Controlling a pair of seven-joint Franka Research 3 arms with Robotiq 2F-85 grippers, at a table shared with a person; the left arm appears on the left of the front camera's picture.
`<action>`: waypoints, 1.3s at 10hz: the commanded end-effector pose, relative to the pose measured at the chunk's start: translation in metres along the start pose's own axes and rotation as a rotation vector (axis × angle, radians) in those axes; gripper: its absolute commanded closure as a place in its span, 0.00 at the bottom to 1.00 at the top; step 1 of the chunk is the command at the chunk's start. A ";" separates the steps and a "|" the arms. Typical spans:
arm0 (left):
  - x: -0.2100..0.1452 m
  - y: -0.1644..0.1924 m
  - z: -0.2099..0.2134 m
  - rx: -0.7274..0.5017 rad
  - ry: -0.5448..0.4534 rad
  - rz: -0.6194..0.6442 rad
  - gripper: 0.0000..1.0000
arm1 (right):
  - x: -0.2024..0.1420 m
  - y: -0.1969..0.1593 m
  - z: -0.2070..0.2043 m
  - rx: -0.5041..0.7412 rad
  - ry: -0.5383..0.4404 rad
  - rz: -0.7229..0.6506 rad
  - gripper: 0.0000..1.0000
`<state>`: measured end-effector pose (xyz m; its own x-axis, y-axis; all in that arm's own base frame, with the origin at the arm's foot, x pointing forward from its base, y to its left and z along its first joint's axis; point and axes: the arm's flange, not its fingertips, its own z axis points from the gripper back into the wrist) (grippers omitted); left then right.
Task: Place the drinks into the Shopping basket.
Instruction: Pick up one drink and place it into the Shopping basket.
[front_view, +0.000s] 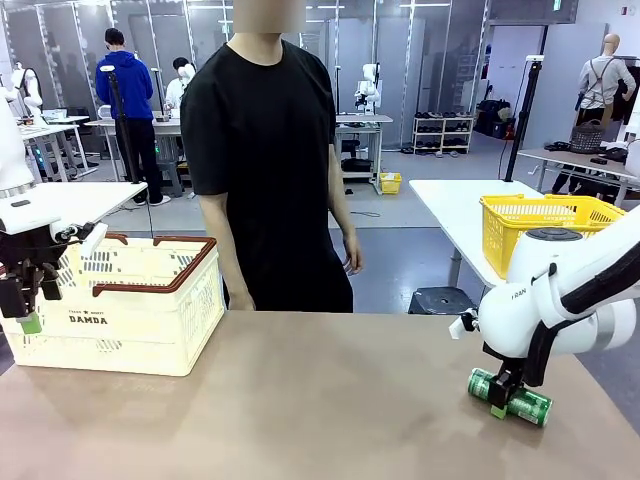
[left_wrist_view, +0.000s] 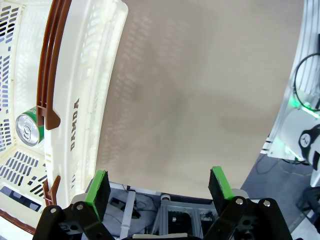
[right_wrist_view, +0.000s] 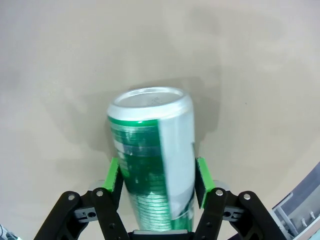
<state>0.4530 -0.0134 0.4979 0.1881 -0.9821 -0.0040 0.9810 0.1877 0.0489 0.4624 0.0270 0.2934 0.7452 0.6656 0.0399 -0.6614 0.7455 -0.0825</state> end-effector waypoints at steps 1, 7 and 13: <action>0.001 -0.001 0.004 -0.002 0.015 0.018 0.00 | -0.002 0.002 -0.004 -0.010 -0.016 -0.014 0.51; 0.001 -0.001 0.004 -0.002 0.015 0.018 0.00 | -0.001 0.011 0.007 -0.037 -0.030 -0.047 1.00; 0.001 -0.001 0.004 -0.002 0.015 0.018 0.00 | 0.029 0.051 0.094 -0.114 -0.067 -0.242 0.93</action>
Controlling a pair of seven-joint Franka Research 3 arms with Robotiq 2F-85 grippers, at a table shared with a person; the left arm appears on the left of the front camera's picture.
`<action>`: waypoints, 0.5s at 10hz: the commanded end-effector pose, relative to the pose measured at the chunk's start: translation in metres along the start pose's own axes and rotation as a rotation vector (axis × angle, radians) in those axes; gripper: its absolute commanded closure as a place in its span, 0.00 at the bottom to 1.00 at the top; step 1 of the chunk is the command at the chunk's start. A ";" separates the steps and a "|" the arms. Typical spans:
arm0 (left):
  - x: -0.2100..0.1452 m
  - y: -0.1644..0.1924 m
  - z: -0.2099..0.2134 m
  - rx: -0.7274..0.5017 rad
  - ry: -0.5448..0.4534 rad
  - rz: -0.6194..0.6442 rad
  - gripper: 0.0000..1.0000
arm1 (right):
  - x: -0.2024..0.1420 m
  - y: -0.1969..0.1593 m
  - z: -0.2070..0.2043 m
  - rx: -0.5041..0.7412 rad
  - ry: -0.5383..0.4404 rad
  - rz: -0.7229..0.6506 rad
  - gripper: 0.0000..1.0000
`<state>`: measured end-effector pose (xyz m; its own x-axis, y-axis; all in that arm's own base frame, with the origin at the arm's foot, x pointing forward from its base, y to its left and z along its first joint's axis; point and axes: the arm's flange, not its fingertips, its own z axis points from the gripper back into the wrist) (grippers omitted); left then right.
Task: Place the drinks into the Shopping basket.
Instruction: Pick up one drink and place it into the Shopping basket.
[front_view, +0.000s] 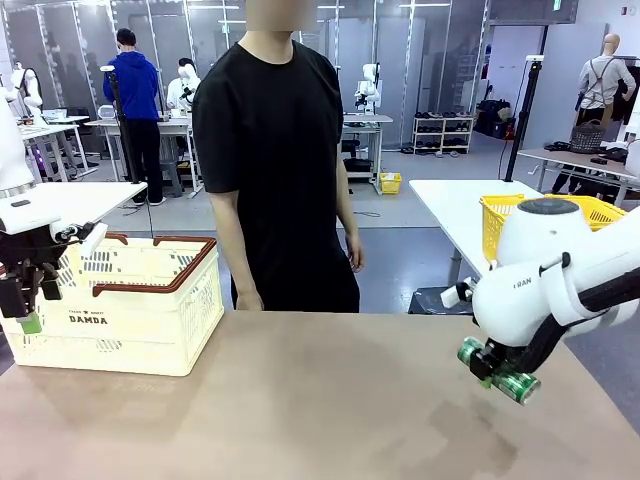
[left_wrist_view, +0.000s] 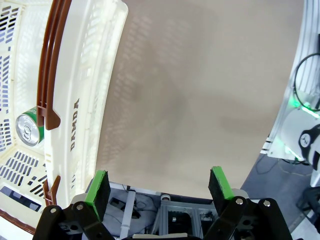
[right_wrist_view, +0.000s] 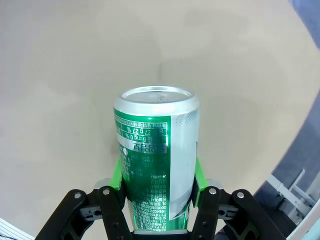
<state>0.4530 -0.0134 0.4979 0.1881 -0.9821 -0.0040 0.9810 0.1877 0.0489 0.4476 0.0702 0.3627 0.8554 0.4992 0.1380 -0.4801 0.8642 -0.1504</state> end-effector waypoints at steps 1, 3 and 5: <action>0.001 -0.001 0.004 -0.002 0.015 0.018 0.00 | 0.014 0.025 0.043 -0.076 0.007 -0.041 0.93; 0.001 -0.001 0.004 -0.002 0.015 0.018 0.00 | 0.028 0.049 0.076 -0.097 -0.015 -0.040 0.93; 0.001 -0.001 0.004 -0.002 0.015 0.018 0.00 | 0.042 0.069 0.091 -0.073 -0.047 -0.052 0.93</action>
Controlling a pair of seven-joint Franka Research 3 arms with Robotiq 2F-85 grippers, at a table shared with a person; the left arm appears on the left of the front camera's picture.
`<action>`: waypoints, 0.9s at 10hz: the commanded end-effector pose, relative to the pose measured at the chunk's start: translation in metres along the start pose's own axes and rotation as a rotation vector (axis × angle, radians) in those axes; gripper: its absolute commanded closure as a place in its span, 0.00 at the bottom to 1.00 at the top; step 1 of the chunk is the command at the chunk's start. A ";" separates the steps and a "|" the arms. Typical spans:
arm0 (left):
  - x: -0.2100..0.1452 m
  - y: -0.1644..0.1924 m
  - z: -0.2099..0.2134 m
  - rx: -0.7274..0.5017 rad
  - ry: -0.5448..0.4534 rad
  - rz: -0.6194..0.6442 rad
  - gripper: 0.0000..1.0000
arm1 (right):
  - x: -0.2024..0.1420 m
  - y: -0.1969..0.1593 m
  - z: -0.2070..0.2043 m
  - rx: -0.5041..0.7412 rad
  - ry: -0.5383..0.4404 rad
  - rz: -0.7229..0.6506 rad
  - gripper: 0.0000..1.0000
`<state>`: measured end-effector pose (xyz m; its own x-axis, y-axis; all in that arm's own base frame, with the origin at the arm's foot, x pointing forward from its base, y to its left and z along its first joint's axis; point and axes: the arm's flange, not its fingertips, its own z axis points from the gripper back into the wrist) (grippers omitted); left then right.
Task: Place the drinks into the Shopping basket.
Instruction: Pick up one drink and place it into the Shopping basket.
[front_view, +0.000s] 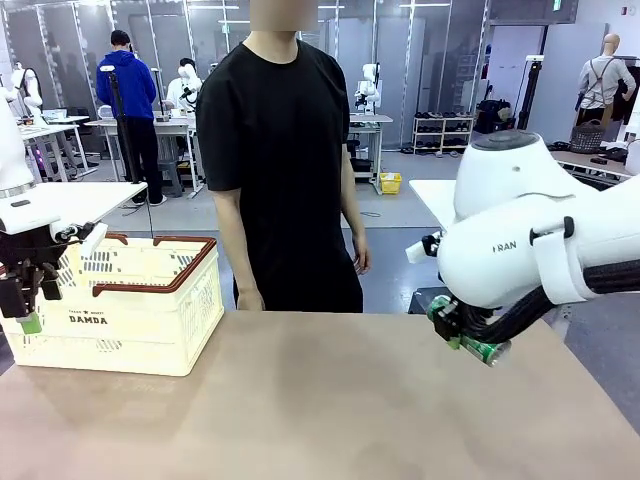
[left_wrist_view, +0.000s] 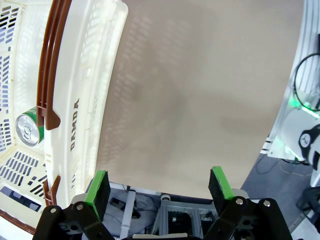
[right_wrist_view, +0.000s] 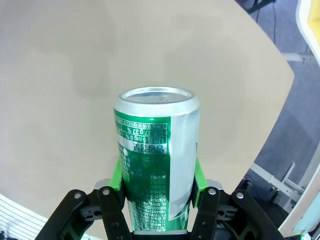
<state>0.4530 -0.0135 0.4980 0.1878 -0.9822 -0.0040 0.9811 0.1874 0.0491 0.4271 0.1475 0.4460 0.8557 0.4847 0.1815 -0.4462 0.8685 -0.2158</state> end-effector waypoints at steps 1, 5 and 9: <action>0.000 -0.001 0.004 -0.003 0.015 0.018 0.00 | 0.018 0.019 0.003 0.013 -0.014 -0.024 0.93; 0.000 -0.001 0.004 -0.003 0.015 0.018 0.00 | 0.066 0.086 -0.025 0.147 -0.036 0.017 0.93; 0.000 -0.001 0.004 -0.003 0.015 0.018 0.00 | 0.096 0.129 -0.072 0.253 -0.047 0.031 0.93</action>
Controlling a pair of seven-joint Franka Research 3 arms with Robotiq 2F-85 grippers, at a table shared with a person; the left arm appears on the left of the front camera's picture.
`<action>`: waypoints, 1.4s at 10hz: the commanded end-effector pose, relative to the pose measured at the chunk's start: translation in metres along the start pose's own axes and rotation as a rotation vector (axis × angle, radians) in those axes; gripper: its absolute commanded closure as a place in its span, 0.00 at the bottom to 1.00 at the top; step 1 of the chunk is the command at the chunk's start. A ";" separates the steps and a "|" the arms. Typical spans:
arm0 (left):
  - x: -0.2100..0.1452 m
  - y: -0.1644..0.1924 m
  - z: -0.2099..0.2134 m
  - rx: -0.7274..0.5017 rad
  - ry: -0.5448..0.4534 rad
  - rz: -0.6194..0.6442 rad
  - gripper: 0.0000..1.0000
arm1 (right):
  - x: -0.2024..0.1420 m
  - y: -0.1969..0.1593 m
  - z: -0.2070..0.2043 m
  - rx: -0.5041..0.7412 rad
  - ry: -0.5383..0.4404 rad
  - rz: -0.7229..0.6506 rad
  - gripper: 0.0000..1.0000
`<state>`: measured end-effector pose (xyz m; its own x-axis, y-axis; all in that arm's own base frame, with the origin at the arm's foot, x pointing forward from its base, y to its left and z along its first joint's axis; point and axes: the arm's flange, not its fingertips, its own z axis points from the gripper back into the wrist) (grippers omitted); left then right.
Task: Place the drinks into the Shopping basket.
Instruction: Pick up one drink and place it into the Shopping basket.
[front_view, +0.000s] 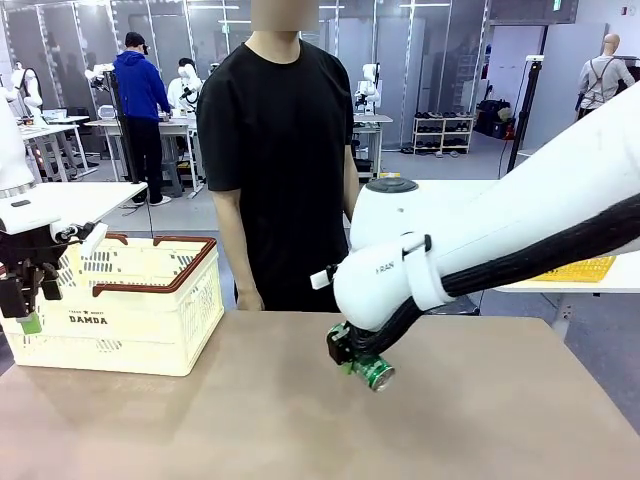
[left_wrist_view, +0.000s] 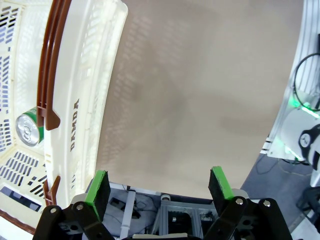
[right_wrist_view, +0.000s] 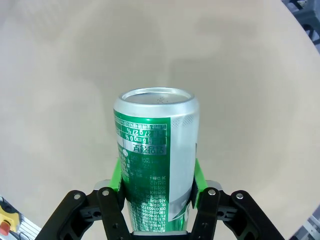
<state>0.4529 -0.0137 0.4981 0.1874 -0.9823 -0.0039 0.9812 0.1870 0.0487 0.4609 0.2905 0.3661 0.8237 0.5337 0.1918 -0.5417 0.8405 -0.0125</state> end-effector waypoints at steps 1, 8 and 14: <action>0.000 -0.001 0.004 -0.002 0.015 0.018 0.00 | 0.019 0.004 -0.017 0.047 -0.033 -0.022 0.93; 0.000 -0.001 0.004 -0.002 0.015 0.018 0.00 | 0.029 0.007 -0.065 0.033 0.042 -0.026 0.93; 0.000 -0.001 0.004 -0.002 0.015 0.018 0.00 | 0.032 0.003 -0.069 0.020 0.065 -0.027 0.33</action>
<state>0.4529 -0.0137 0.4981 0.1874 -0.9823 -0.0039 0.9812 0.1870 0.0486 0.4918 0.3090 0.3063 0.8329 0.5360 0.1378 -0.5450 0.8376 0.0360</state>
